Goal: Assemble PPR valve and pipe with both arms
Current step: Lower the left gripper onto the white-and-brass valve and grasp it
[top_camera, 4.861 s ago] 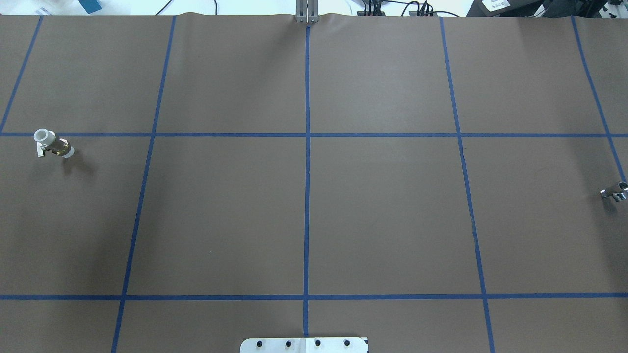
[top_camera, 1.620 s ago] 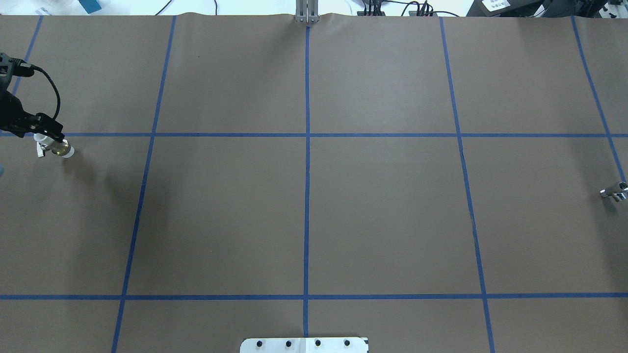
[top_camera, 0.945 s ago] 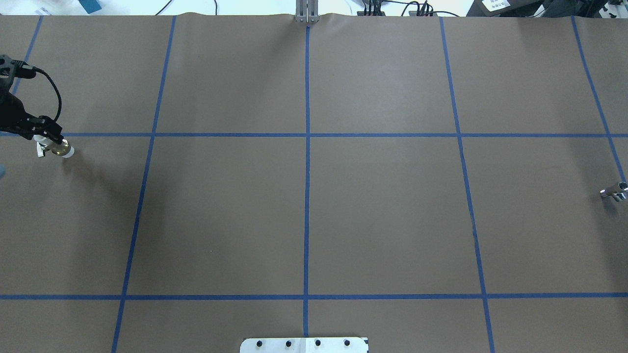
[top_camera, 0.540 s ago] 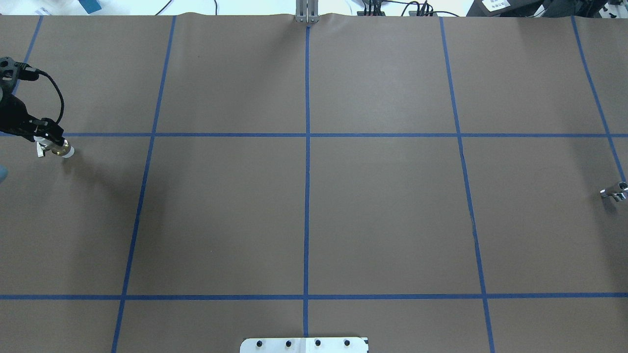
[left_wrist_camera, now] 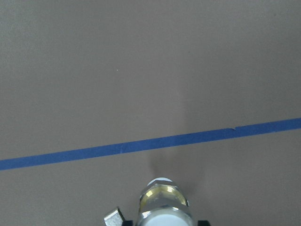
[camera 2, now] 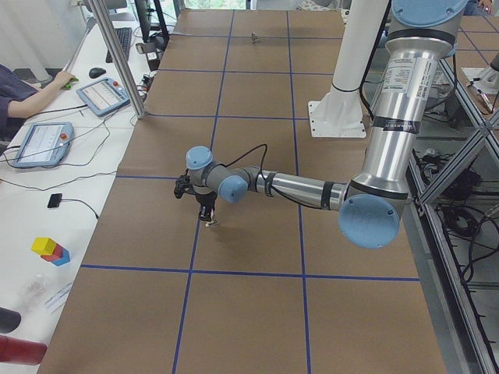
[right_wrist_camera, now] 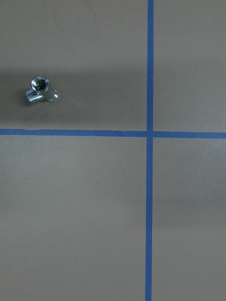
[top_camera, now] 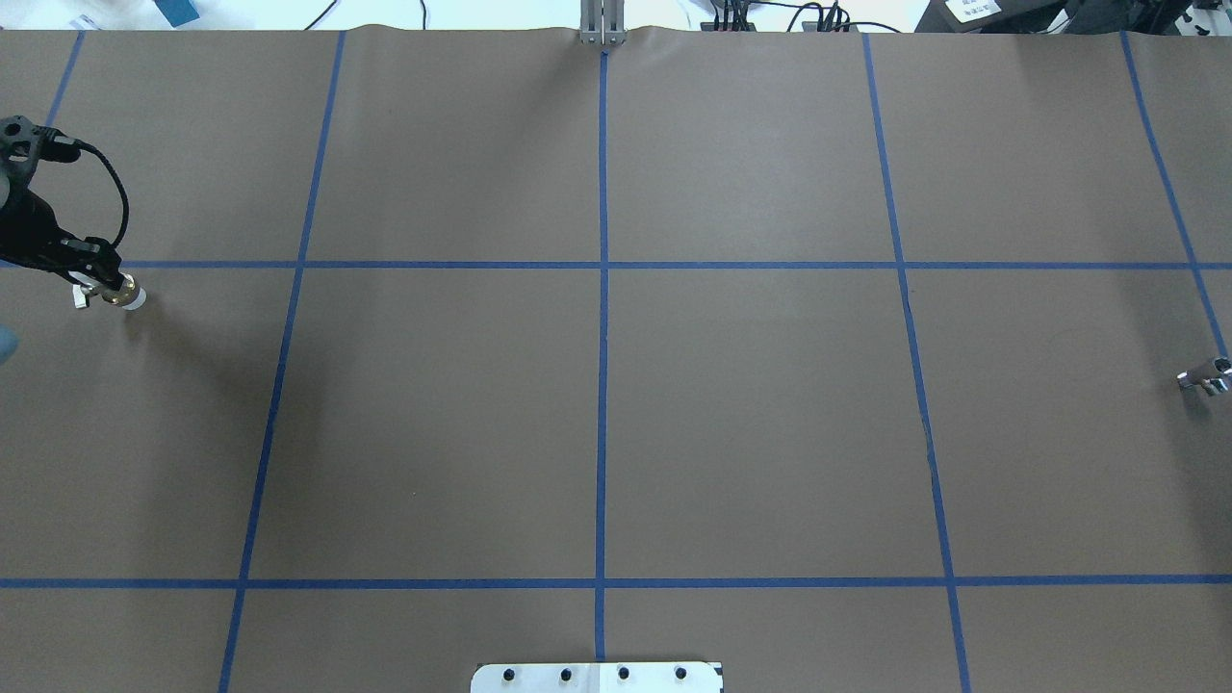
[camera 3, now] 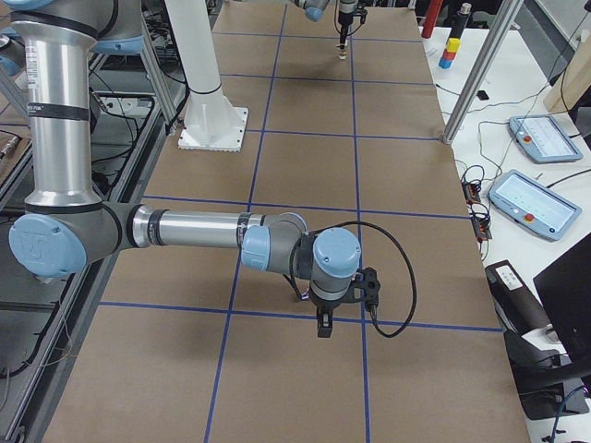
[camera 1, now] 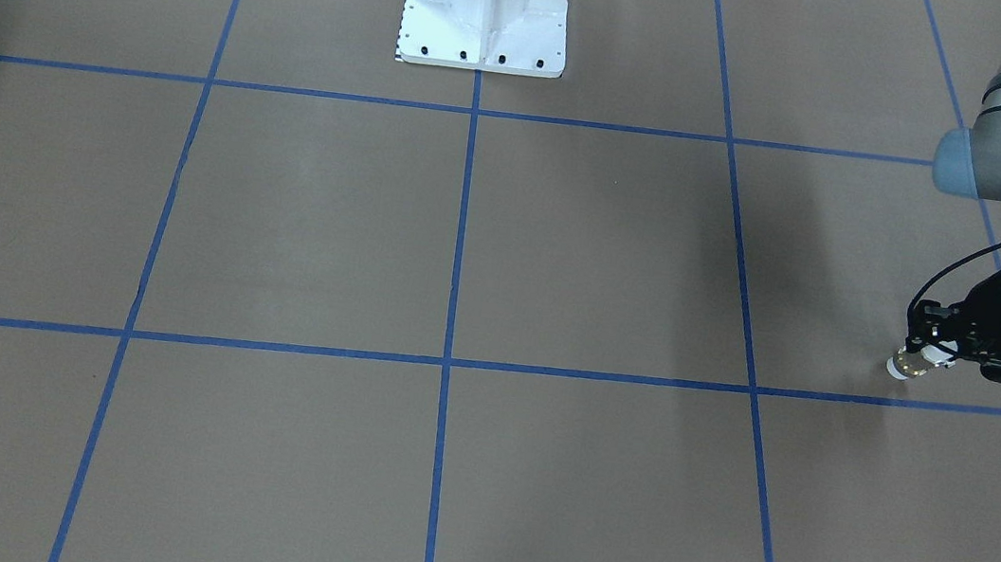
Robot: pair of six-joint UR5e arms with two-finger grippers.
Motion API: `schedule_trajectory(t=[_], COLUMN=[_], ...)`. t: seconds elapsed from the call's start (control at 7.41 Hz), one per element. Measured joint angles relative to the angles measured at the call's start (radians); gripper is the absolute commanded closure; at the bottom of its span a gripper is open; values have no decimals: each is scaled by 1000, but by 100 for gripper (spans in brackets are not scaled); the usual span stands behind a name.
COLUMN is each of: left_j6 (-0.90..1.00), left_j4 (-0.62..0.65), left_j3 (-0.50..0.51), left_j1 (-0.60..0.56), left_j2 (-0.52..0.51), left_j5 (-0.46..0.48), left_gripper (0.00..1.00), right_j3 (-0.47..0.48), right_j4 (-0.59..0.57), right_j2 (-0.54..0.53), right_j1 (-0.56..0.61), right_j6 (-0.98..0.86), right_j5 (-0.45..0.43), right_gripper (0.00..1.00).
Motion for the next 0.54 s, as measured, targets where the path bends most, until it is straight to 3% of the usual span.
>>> schedule_trajectory(t=[0.27, 0.54], left_j6=[-6, -10], left_j4=[9, 138], left_j3=[-12, -85], left_j1=[-1, -3], left_j2=[-5, -49], left_j5=[0, -2], left_gripper=[100, 100], right_j3=[0, 1], right_j4=[0, -1], right_j2=[1, 1], right_j1=[0, 0], right_j6=[1, 2], right_j5=[0, 0], right_gripper=[1, 1])
